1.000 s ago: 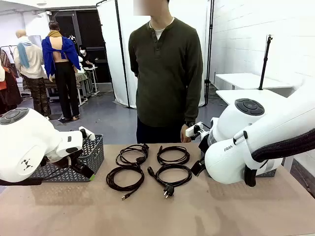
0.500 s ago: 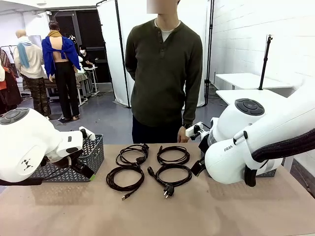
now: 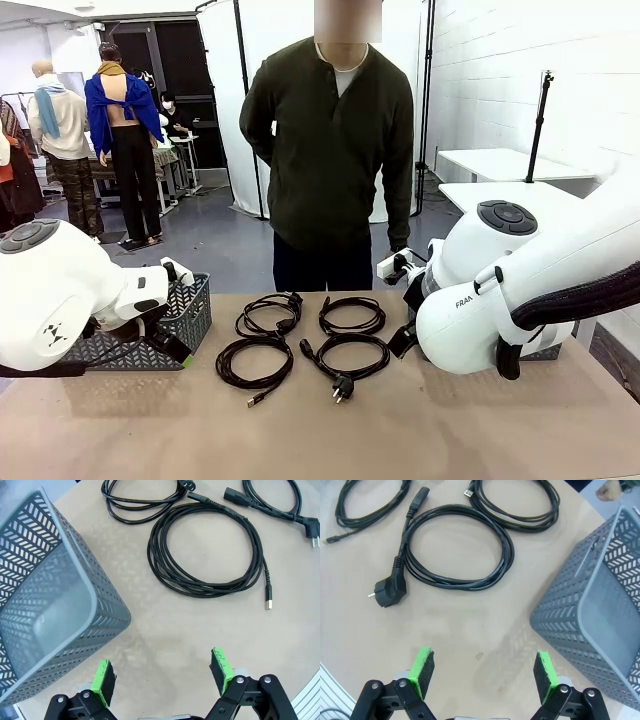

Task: Organize the cables according to human instructions.
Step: Pick up a bundle of cables and place it in the basket indicated by the human.

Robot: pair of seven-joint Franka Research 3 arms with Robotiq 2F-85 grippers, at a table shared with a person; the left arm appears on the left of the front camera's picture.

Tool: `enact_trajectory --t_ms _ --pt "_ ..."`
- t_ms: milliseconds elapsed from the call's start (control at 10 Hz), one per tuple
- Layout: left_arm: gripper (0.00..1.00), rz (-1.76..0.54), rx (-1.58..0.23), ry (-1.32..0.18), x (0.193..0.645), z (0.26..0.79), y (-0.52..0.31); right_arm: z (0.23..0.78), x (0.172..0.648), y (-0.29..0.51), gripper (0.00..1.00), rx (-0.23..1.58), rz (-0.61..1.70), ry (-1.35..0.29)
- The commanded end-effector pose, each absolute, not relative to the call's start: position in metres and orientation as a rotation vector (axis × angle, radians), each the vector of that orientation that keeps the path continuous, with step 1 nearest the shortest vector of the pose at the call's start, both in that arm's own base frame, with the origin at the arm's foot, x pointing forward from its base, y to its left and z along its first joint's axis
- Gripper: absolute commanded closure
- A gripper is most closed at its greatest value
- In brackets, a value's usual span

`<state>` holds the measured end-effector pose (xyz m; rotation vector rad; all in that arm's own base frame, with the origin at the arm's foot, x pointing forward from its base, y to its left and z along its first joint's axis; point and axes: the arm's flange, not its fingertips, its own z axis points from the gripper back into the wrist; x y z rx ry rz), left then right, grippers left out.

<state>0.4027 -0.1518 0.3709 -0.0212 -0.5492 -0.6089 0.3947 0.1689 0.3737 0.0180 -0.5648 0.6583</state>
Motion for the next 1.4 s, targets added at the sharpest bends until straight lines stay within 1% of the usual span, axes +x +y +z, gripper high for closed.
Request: enact_trajectory --t_ms 0,1000,1300 --pt "0.0 -0.607 -0.022 -0.55 0.403 0.371 -0.151 0.374 0.395 0.169 0.0 0.019 0.658 -0.565" --pt "0.0 -0.609 -0.021 -0.549 0.403 0.371 -0.152 0.374 0.395 0.169 0.0 0.018 0.658 -0.565" --pt "0.0 -0.696 -0.054 -0.593 0.397 0.399 -0.146 0.399 0.39 0.16 0.0 0.049 0.681 -0.558"
